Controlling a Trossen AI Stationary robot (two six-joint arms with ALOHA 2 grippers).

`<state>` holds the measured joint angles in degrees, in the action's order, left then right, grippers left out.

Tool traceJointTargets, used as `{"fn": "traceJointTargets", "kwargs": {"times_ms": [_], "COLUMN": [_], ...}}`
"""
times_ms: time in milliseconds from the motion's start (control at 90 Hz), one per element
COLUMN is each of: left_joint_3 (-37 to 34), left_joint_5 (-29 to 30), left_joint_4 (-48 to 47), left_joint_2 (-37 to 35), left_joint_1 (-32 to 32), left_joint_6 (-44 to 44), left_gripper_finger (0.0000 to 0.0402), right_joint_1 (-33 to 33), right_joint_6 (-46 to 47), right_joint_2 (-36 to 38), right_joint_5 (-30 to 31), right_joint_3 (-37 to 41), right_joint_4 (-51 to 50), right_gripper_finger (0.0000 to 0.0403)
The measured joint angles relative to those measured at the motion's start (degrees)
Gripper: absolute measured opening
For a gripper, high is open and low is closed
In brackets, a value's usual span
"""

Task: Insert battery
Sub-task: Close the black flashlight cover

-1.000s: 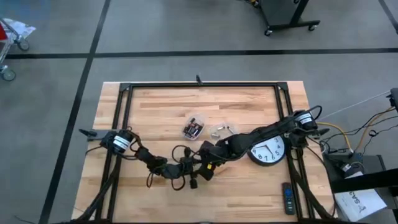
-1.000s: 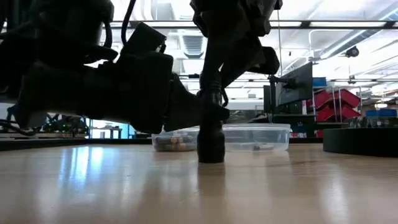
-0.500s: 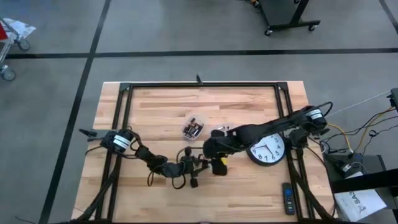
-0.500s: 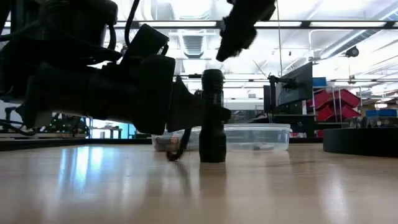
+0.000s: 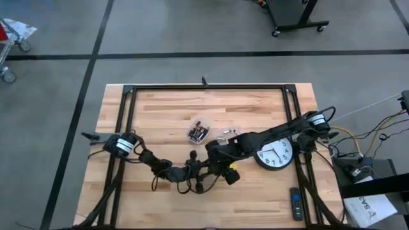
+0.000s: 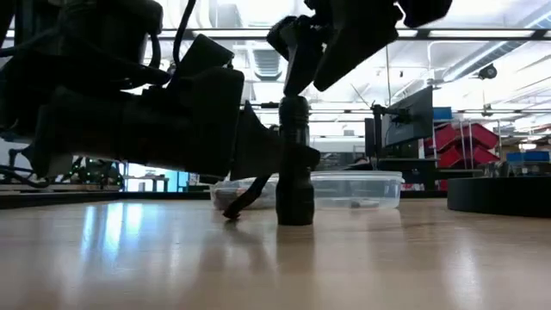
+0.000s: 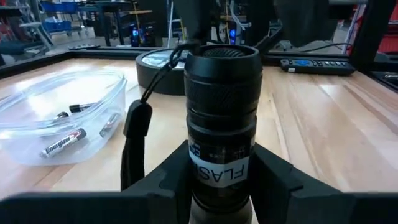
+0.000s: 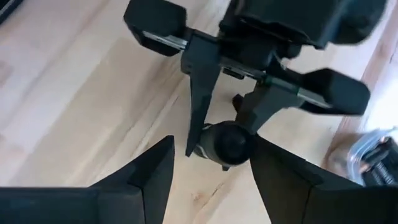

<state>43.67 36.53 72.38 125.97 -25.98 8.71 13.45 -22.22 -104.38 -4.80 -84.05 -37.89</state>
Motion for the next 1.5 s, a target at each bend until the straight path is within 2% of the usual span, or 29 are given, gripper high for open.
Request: {"fn": "traceJointTargets", "kwargs": {"times_ms": [144,344,467,756,922,1222,1500], "left_joint_3": [2.9,8.4,8.9,8.9,8.8,8.8,8.8], "left_joint_5": [-0.1,-0.1,-0.1,-0.1,0.1,0.1,0.2], "left_joint_4": [-3.5,-15.6,-15.7,-15.7,-15.6,-15.6,-15.6], "left_joint_2": [0.1,0.0,0.0,0.0,0.0,0.0,0.0], "left_joint_1": [-0.1,-0.1,-0.1,-0.1,0.1,0.2,0.2], "left_joint_6": [0.3,1.9,1.6,1.0,1.0,1.0,0.9], "left_gripper_finger": [0.0104,0.0103,0.0104,0.0105,0.0101,0.0102,0.0103], "right_joint_1": [0.0,-0.2,0.0,0.0,0.2,0.5,0.7], "right_joint_6": [-4.0,-3.9,-3.0,-1.7,-1.8,1.9,0.6], "right_joint_2": [0.0,0.0,0.0,-0.7,-2.7,-2.2,-2.3], "right_joint_5": [-0.2,-1.9,-2.8,-2.7,-2.7,-2.8,-2.7], "right_joint_3": [0.0,-0.1,-0.1,-0.1,0.0,-1.0,-1.3], "right_joint_4": [0.1,-2.1,-4.9,-4.4,-4.8,-3.6,-4.2], "right_gripper_finger": [0.0186,0.0185,0.0185,0.0184,0.0171,0.0142,0.0144]}}
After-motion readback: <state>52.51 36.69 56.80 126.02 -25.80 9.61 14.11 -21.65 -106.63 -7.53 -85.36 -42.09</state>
